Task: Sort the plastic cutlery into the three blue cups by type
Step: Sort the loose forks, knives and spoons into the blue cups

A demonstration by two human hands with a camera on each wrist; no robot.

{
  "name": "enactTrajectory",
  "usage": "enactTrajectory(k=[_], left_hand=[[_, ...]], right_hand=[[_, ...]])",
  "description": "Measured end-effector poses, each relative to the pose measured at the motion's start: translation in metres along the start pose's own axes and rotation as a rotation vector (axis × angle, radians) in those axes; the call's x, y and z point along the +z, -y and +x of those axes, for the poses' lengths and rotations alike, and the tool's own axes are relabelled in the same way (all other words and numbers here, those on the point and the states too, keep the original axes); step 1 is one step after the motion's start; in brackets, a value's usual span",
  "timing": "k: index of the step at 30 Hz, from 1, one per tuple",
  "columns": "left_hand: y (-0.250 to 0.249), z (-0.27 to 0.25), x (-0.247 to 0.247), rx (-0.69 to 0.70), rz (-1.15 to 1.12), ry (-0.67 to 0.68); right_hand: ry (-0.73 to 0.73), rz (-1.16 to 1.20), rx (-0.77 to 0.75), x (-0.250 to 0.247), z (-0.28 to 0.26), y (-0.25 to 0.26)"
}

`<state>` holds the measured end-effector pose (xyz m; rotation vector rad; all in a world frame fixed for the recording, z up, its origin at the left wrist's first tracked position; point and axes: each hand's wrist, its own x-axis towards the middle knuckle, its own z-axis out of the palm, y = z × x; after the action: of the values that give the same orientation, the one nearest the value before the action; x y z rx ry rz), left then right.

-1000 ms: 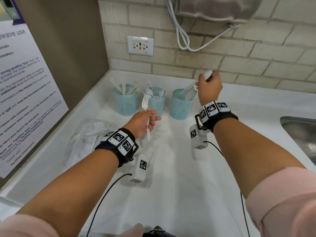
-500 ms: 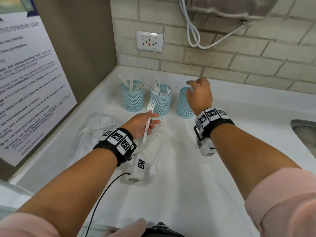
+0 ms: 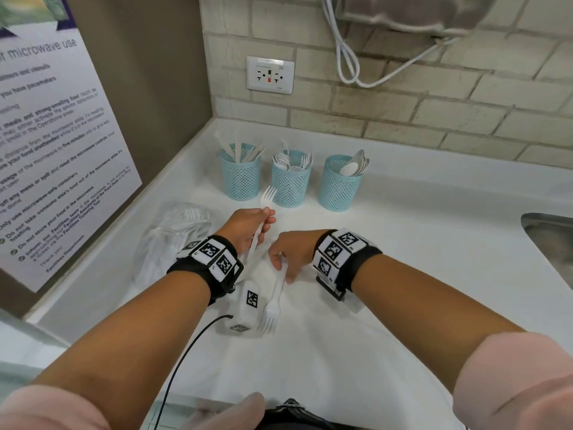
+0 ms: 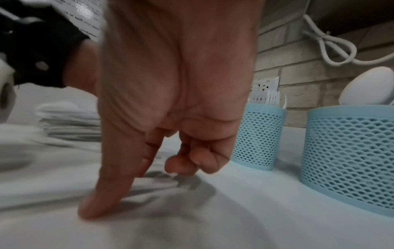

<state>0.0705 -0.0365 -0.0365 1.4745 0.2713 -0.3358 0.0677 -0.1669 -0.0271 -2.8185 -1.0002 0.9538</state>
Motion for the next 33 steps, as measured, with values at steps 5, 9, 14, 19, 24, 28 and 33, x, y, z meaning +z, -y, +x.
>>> enactTrajectory(k=[5,9,14,19,24,28,33], left_hand=[[0.001,-0.003,-0.002,-0.038,-0.009,0.009],[0.001,-0.004,-0.003,-0.074,-0.001,-0.06],[0.001,0.004,-0.007,-0.019,-0.183,-0.294],[-0.003,-0.001,0.002,-0.011,-0.24,-0.12],[-0.009,-0.009,0.014,0.025,-0.317,0.029],[-0.013,-0.011,0.018,0.055,-0.289,0.089],[-0.011,-0.009,0.019,0.097,-0.263,0.079]], right_hand=[[-0.065,-0.044,0.006,0.001,-0.002,-0.006],[-0.056,-0.122,0.19,-0.001,-0.004,-0.024],[-0.047,0.211,0.262,-0.024,-0.026,-0.045],[-0.237,0.963,0.228,-0.026,-0.03,-0.044],[-0.197,1.269,0.155,-0.026,-0.023,-0.034],[-0.182,1.278,0.145,-0.025,-0.019,-0.027],[-0.117,1.118,0.21,-0.032,-0.023,-0.019]])
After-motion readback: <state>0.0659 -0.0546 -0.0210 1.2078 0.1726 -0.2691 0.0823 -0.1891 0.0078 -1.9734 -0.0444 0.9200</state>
